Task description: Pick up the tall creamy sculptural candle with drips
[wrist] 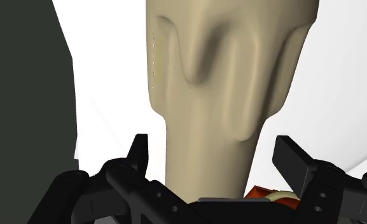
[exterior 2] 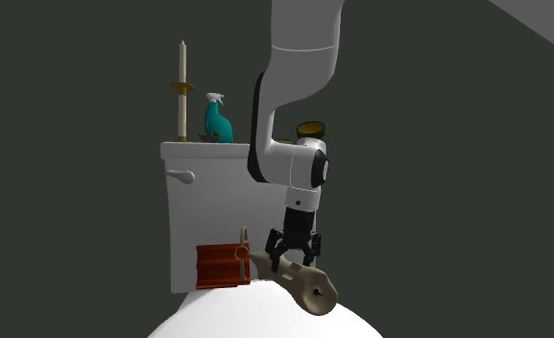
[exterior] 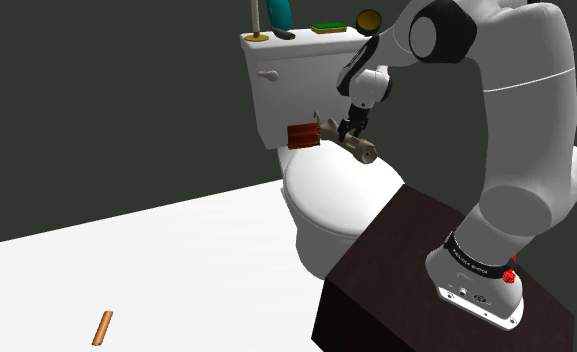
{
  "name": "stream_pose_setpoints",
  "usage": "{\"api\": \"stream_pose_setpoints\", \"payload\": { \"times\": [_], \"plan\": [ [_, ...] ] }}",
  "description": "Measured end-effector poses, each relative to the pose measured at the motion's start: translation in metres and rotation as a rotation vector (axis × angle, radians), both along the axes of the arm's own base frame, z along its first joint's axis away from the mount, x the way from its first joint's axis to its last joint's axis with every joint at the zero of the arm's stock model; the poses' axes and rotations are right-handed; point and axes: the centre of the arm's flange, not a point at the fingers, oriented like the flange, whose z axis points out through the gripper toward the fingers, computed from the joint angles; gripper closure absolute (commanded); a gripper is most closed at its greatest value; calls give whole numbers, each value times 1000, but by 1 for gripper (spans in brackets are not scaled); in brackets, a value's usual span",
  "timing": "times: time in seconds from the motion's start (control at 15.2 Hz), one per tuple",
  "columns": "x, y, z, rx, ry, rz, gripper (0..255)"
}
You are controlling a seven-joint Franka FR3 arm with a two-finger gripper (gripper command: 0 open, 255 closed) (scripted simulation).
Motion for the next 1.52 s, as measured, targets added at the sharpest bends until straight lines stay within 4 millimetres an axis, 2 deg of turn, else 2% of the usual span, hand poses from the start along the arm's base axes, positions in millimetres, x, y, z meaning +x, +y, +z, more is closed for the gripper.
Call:
{"api": "stream_pose_setpoints", "payload": {
  "times": [0.07, 0.79, 1.52],
  "plan": [
    [0, 0, -2, 0, 0, 0, 255],
    [0, 0, -2, 0, 0, 0, 255],
    [0, 0, 52, 1, 1, 0, 255]
  ]
}}
